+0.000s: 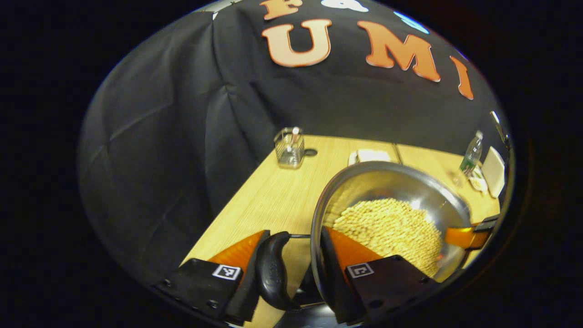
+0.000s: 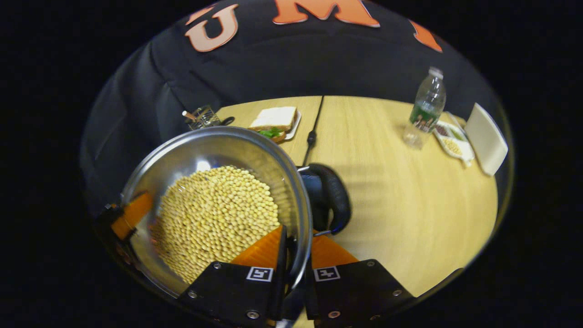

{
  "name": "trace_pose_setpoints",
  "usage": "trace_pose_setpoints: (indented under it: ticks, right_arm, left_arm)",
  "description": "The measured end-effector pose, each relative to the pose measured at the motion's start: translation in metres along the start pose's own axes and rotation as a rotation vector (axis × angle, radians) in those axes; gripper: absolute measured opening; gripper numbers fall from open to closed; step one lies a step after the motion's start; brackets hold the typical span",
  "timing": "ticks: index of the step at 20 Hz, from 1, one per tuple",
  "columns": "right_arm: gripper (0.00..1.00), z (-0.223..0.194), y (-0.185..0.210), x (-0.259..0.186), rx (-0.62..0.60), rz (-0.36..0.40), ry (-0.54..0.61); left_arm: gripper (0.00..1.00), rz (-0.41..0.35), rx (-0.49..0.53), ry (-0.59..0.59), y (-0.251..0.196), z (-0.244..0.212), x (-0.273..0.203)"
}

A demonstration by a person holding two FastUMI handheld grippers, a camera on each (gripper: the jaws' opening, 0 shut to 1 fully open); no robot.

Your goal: First push the handle of the pot to place it horizontally, then grasp the pot with both hands and set it on the induction cooktop.

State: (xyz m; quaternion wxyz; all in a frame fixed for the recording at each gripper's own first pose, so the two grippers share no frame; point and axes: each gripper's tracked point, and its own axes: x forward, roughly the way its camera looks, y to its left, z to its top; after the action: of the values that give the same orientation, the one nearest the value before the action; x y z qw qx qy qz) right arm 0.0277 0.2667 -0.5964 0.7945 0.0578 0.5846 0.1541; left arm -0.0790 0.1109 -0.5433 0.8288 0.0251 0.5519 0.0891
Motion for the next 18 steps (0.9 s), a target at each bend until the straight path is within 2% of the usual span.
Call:
trace_pose_setpoints:
  ticks: [1, 2, 4, 6, 7, 8, 9, 12, 14, 16, 18]
  right_arm:
    - [0.18, 0.008, 0.002, 0.0, -0.032, -0.028, -0.027]
    - [0.17, 0.006, -0.001, -0.002, -0.084, -0.06, -0.014]
    - [0.17, 0.003, 0.003, 0.002, -0.113, -0.049, 0.001]
    - [0.18, 0.004, 0.003, -0.001, -0.114, -0.054, -0.006]
    - [0.18, 0.005, 0.005, -0.002, -0.115, -0.063, -0.021]
    - [0.18, 0.004, 0.007, -0.001, -0.133, -0.067, -0.027]
    - [0.18, 0.003, 0.008, 0.001, -0.135, -0.071, -0.028]
    - [0.18, 0.0, 0.009, -0.001, -0.13, -0.077, -0.021]
    - [0.18, 0.001, 0.011, 0.0, -0.128, -0.079, -0.02]
    - [0.18, -0.002, 0.013, -0.001, -0.118, -0.088, -0.016]
    - [0.18, -0.004, 0.014, -0.001, -0.117, -0.095, -0.014]
  left_arm:
    - [0.71, -0.016, -0.015, 0.049, -0.006, -0.013, -0.002]
    - [0.67, -0.028, -0.023, 0.049, -0.006, -0.011, -0.008]
    - [0.7, -0.04, -0.018, 0.026, 0.002, -0.005, -0.013]
    - [0.7, -0.054, -0.013, 0.035, 0.0, -0.013, -0.008]
    - [0.73, -0.068, -0.018, 0.035, -0.002, -0.012, -0.004]
    - [0.66, -0.076, -0.032, 0.031, -0.002, -0.01, -0.005]
    - [0.71, -0.081, -0.018, 0.033, -0.002, -0.012, -0.003]
    - [0.67, -0.106, -0.012, 0.037, -0.004, -0.014, -0.001]
    - [0.7, -0.124, -0.002, 0.037, -0.005, -0.011, 0.004]
    - [0.68, -0.141, 0.002, 0.036, -0.006, -0.01, 0.006]
    - [0.72, -0.154, 0.017, 0.038, -0.006, -0.009, 0.009]
